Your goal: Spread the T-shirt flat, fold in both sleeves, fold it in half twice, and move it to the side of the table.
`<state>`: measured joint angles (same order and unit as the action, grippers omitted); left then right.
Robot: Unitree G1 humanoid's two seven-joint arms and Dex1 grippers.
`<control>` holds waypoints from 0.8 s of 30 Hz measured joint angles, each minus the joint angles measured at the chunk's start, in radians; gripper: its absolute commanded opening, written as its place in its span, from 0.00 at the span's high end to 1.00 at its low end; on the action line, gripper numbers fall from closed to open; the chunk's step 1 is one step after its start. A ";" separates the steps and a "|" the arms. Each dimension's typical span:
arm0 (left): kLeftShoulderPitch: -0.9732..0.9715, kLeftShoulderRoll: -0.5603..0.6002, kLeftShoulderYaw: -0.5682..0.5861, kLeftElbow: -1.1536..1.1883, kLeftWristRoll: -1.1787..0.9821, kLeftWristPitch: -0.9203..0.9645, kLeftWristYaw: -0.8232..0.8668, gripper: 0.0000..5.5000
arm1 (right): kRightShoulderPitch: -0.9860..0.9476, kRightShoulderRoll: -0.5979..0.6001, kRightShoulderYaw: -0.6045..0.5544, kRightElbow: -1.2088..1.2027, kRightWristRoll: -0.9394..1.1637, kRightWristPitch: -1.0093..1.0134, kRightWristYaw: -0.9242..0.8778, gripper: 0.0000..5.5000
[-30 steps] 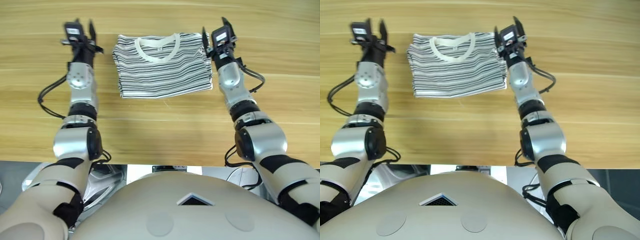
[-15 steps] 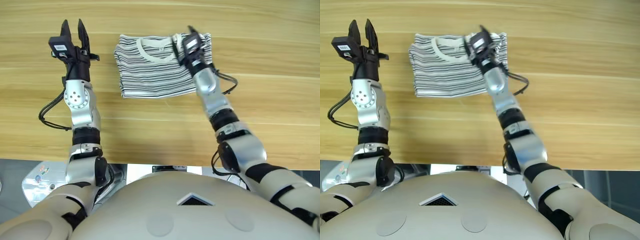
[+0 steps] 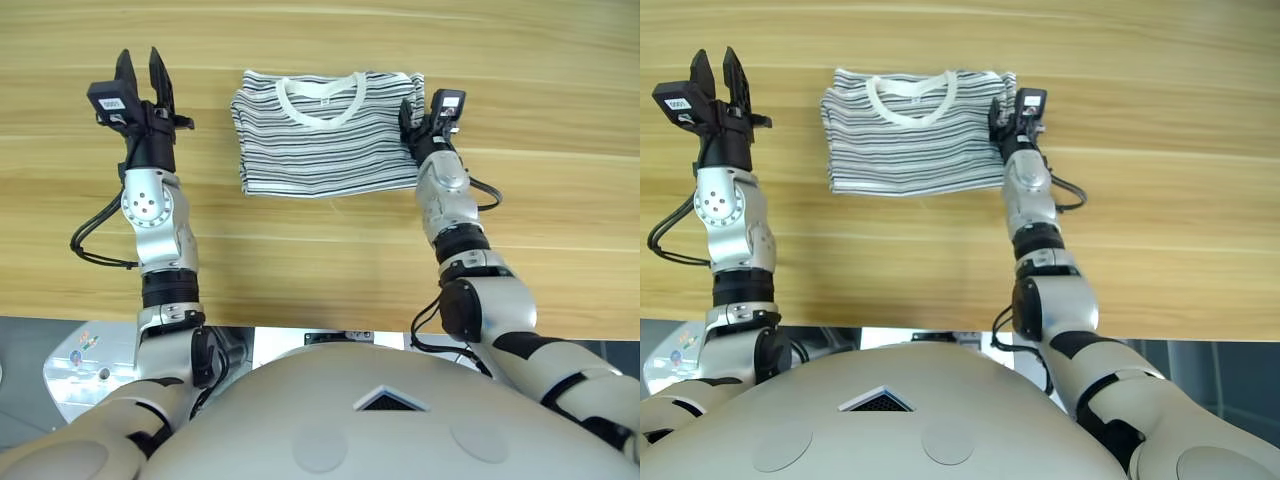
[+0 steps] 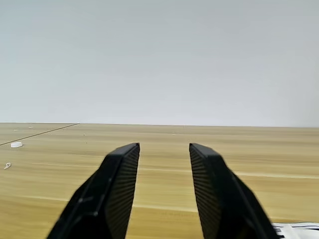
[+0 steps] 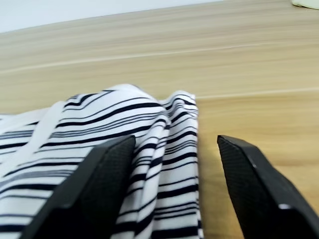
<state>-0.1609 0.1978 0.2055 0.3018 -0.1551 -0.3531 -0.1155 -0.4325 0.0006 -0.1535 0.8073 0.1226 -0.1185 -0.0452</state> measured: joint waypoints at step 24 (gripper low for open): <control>-0.578 0.090 -0.407 0.782 0.426 -0.060 -0.398 0.66 | 0.419 -0.019 0.257 -0.859 -0.086 -0.230 0.161 0.45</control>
<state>-0.7393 0.2883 -0.2012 1.0836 0.2704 -0.4129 -0.5131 -0.0137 -0.0184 0.1035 -0.0518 0.0363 -0.3485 0.1153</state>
